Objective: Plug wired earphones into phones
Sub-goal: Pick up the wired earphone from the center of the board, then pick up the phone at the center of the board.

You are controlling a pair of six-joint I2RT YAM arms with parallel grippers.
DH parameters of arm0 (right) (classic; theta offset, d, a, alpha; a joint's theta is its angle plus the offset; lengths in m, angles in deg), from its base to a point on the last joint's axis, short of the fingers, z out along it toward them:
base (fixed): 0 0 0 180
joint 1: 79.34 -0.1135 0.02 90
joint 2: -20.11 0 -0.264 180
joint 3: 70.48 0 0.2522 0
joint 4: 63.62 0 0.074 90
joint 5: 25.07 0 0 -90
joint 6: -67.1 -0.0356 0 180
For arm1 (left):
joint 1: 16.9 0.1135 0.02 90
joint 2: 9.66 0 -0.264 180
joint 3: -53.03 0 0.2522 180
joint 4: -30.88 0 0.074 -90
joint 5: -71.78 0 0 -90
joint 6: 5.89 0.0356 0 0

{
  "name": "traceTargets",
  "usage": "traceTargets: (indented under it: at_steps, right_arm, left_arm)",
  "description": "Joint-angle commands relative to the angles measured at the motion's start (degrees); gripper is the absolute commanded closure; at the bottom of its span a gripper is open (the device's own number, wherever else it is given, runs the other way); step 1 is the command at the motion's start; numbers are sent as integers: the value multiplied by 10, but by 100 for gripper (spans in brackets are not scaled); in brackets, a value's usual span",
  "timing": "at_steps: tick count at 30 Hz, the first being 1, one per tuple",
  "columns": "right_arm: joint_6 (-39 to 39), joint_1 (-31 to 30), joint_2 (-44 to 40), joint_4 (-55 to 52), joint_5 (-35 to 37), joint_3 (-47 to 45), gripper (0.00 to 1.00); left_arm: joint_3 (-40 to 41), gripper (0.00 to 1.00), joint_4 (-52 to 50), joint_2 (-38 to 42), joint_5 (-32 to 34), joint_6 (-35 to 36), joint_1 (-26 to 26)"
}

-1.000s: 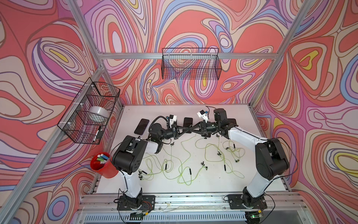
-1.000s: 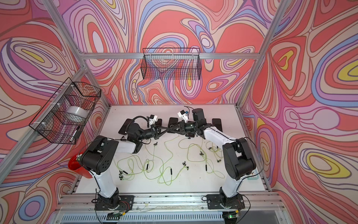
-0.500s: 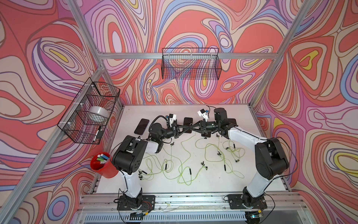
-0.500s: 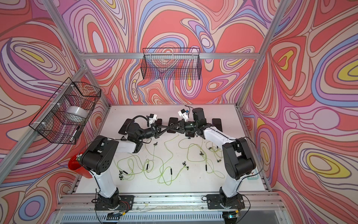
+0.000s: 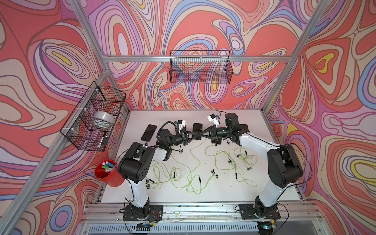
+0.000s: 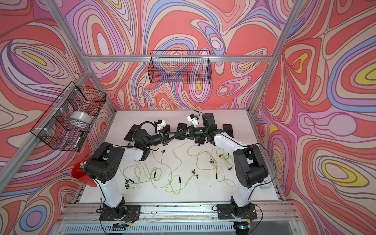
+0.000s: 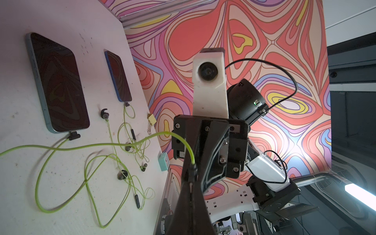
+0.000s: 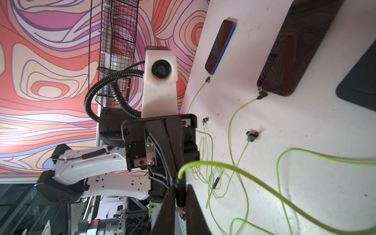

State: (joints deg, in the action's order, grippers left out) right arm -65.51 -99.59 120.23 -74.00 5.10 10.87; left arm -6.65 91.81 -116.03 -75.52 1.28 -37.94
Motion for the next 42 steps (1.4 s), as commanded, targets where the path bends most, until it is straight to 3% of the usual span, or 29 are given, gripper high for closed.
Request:
traceTargets:
  at_steps: [1, 14, 19, 23, 28, 31, 35, 37, 39, 42]
  right_arm:
    - [9, -3, 2, 8, 21, 7, 92]
    - [7, -3, 3, 15, 16, 8, 91]
    - [10, -3, 3, 14, 19, 7, 99]
    - [25, -3, -4, 4, 28, 6, 100]
    - [58, -1, -29, -30, 63, -8, 100]
    - [67, 9, -56, -37, 92, -35, 100]
    - [95, 18, -100, -74, 174, -71, 100]
    - [105, 18, -122, -101, 221, -85, 100]
    - [110, 19, -144, -119, 258, -104, 100]
    - [106, 19, -177, -129, 291, -138, 100]
  left_arm:
    - [-9, 100, 32, 9, -25, -5, -12]
    - [-15, 100, 32, 9, -30, -4, -18]
    - [-16, 100, 32, 9, -30, -4, -20]
    - [-21, 100, 26, 9, -32, -1, -19]
    - [-44, 50, -64, 23, -33, 57, -13]
    - [-72, 25, -146, 34, -26, 112, -3]
    - [-138, 18, -316, 30, -3, 188, 16]
    - [-202, 15, -516, 29, 48, 296, 18]
    - [-306, 11, -769, 13, 151, 440, 10]
    - [-442, 5, -960, -43, 266, 548, -3]
